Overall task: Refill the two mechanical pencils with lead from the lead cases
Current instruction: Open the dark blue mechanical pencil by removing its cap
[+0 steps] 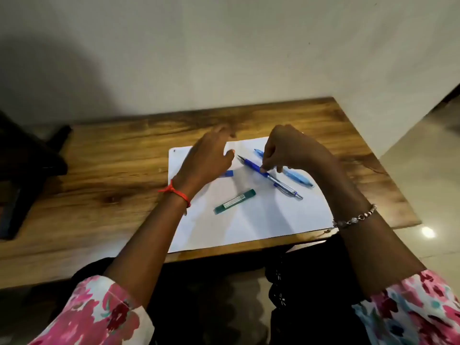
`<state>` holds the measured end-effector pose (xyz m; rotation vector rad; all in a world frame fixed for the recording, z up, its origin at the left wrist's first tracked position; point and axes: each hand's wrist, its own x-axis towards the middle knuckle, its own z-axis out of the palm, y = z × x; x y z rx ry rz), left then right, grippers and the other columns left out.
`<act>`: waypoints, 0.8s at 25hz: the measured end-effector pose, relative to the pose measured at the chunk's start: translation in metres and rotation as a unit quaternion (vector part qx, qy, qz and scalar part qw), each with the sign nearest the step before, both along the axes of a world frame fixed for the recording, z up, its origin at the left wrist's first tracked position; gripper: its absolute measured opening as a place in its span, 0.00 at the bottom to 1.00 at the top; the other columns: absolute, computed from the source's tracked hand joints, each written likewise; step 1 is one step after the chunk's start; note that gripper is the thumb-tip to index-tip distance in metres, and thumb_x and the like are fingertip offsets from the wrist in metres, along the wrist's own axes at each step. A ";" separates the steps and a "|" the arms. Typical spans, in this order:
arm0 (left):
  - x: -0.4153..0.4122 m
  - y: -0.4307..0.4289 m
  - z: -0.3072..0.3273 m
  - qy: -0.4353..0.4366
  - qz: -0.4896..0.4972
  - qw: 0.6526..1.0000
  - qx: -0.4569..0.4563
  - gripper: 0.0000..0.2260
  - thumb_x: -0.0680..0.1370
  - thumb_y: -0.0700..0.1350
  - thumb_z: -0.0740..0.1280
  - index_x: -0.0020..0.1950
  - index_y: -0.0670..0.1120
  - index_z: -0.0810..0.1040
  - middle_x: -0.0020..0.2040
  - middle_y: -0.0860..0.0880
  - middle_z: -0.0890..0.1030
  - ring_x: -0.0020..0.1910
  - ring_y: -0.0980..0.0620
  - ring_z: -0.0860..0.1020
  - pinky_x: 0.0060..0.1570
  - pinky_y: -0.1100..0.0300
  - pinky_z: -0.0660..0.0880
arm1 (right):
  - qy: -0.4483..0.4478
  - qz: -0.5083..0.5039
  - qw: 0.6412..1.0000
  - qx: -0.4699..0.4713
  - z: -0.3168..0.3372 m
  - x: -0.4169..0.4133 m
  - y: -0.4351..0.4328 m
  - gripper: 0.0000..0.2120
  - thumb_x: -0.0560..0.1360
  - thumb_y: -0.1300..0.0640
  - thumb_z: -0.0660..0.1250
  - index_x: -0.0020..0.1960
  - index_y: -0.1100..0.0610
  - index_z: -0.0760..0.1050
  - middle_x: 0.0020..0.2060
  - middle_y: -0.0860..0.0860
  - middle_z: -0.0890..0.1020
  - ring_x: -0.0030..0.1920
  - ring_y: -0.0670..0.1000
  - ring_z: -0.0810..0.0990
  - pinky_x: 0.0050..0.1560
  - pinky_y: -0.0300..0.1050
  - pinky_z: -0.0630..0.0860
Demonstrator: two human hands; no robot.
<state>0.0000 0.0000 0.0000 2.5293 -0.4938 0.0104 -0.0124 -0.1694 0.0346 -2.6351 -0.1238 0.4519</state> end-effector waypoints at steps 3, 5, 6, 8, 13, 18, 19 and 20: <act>0.011 -0.006 -0.004 0.008 -0.010 1.000 0.028 0.15 0.76 0.42 0.64 0.63 0.47 0.71 0.67 0.47 0.71 0.65 0.48 0.70 0.57 0.60 0.68 | 0.006 0.005 0.999 -0.051 -0.006 0.003 0.002 0.11 0.64 0.60 0.77 0.37 0.60 0.75 0.28 0.49 0.75 0.26 0.49 0.77 0.28 0.38 0.71; 0.013 -0.008 -0.010 0.016 -0.030 0.999 0.021 0.15 0.75 0.42 0.66 0.61 0.47 0.73 0.66 0.48 0.73 0.64 0.48 0.71 0.57 0.59 0.69 | 0.006 0.004 0.998 -0.070 -0.010 0.003 0.005 0.14 0.64 0.60 0.77 0.38 0.58 0.72 0.31 0.51 0.74 0.30 0.52 0.77 0.29 0.40 0.70; 0.011 -0.009 -0.012 0.018 -0.047 0.999 0.015 0.15 0.74 0.41 0.66 0.61 0.47 0.74 0.64 0.48 0.74 0.63 0.48 0.71 0.58 0.58 0.69 | -0.003 0.005 0.997 -0.078 -0.011 0.002 0.006 0.15 0.64 0.60 0.77 0.39 0.58 0.70 0.35 0.52 0.74 0.33 0.53 0.77 0.30 0.41 0.69; 0.010 -0.008 -0.013 0.012 -0.085 0.996 0.001 0.14 0.72 0.40 0.67 0.58 0.46 0.77 0.60 0.47 0.78 0.60 0.47 0.74 0.58 0.55 0.70 | -0.026 0.010 0.995 -0.098 -0.014 0.002 0.007 0.15 0.64 0.58 0.77 0.40 0.58 0.70 0.40 0.54 0.74 0.40 0.55 0.77 0.34 0.43 0.70; 0.003 -0.014 -0.008 -0.026 -0.123 0.992 0.032 0.10 0.73 0.45 0.68 0.54 0.48 0.81 0.54 0.50 0.82 0.54 0.49 0.77 0.67 0.50 0.60 | -0.033 -0.006 0.999 0.037 -0.008 0.003 0.001 0.10 0.65 0.59 0.74 0.43 0.63 0.83 0.36 0.57 0.81 0.33 0.49 0.75 0.31 0.37 0.70; 0.004 -0.008 0.007 -0.015 -0.038 0.998 -0.049 0.09 0.73 0.44 0.69 0.51 0.43 0.83 0.45 0.42 0.84 0.43 0.47 0.78 0.45 0.55 0.74 | -0.082 -0.110 0.947 0.290 0.001 0.003 -0.017 0.06 0.71 0.59 0.71 0.44 0.62 0.83 0.36 0.57 0.83 0.31 0.47 0.77 0.31 0.36 0.74; 0.005 -0.005 0.009 0.012 -0.027 0.997 -0.070 0.08 0.73 0.43 0.69 0.49 0.41 0.83 0.43 0.41 0.84 0.40 0.48 0.79 0.44 0.56 0.74 | -0.077 -0.142 0.917 0.366 0.000 0.004 -0.019 0.06 0.71 0.60 0.70 0.44 0.64 0.82 0.37 0.59 0.83 0.30 0.49 0.79 0.32 0.38 0.76; 0.006 -0.003 0.011 0.059 -0.017 0.993 -0.102 0.07 0.72 0.41 0.69 0.48 0.40 0.83 0.41 0.41 0.84 0.38 0.49 0.80 0.44 0.59 0.75 | -0.067 -0.169 0.883 0.434 -0.001 0.004 -0.020 0.06 0.72 0.61 0.69 0.43 0.64 0.81 0.37 0.59 0.84 0.31 0.49 0.81 0.33 0.38 0.78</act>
